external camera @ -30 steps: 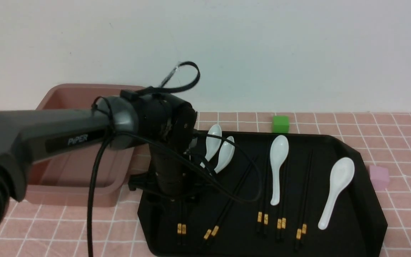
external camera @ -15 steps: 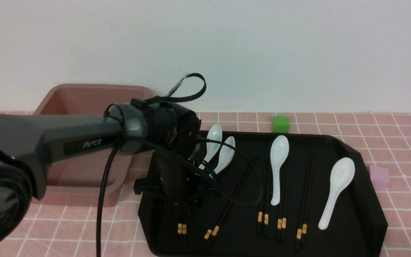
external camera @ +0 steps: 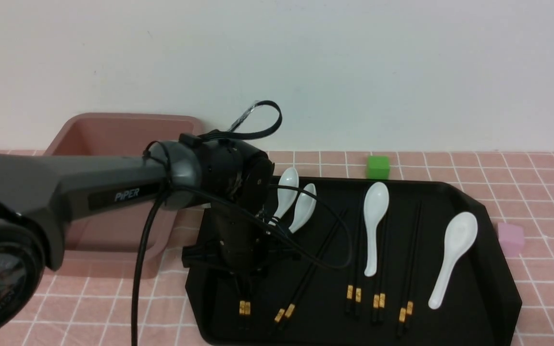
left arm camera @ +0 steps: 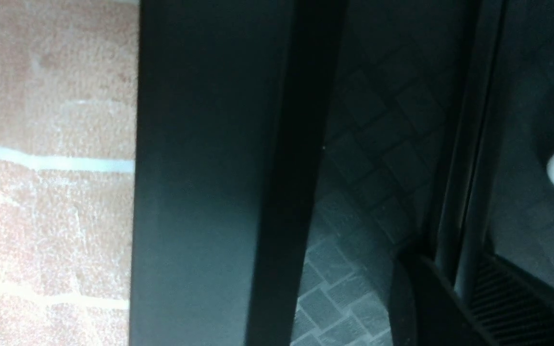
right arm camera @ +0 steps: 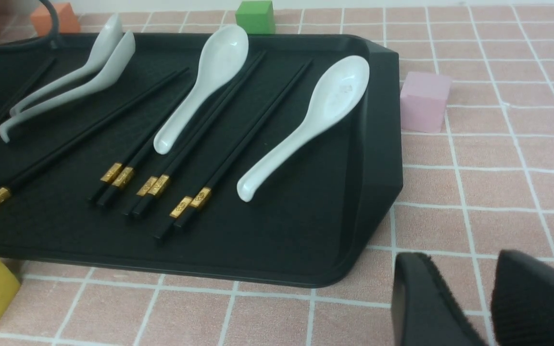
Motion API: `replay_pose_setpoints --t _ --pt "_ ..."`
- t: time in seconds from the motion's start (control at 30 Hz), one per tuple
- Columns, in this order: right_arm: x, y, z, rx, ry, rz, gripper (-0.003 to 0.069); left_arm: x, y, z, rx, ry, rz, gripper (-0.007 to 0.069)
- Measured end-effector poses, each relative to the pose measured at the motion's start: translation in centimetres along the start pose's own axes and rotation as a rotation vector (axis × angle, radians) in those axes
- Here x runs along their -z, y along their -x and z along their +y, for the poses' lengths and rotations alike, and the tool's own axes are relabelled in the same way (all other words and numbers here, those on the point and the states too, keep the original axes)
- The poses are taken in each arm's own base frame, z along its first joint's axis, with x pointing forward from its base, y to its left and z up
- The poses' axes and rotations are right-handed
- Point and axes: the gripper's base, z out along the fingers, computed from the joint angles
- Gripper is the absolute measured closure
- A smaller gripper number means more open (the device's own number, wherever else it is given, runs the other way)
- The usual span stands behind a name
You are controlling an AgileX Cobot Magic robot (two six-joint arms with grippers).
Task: On pink tablecloth take chopsticks from black tray and put them in box.
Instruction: 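Reach over to the black tray and grasp a pair of chopsticks with the left gripper, then place the chopsticks into the pink bin with the left gripper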
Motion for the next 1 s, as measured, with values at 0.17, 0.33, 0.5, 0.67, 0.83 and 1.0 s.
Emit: replay_pose_setpoints --t 0.17,0.33,0.5,0.67,0.83,1.0 --pt "0.0 0.0 0.0 0.0 0.0 0.0 0.0419 1.6 0.0 0.4 -0.046 0.01 -0.038 0.0504" --pt "0.0 0.0 0.0 0.0 0.0 0.0 0.0419 8.5 -0.7 0.4 -0.111 -0.053 -0.15 0.0504" --pt "0.0 0.0 0.0 0.0 0.0 0.0 0.0419 15.2 -1.4 2.0 -0.176 -0.112 -0.283 0.0504" --pt "0.0 0.0 0.0 0.0 0.0 0.0 0.0419 16.9 0.5 5.8 -0.187 -0.053 -0.335 0.0504" --pt "0.0 0.0 0.0 0.0 0.0 0.0 0.0419 14.9 3.7 10.7 -0.127 0.04 -0.275 0.0504" --pt "0.0 0.0 0.0 0.0 0.0 0.0 0.0419 12.7 5.4 13.3 -0.077 0.086 -0.219 0.0504"
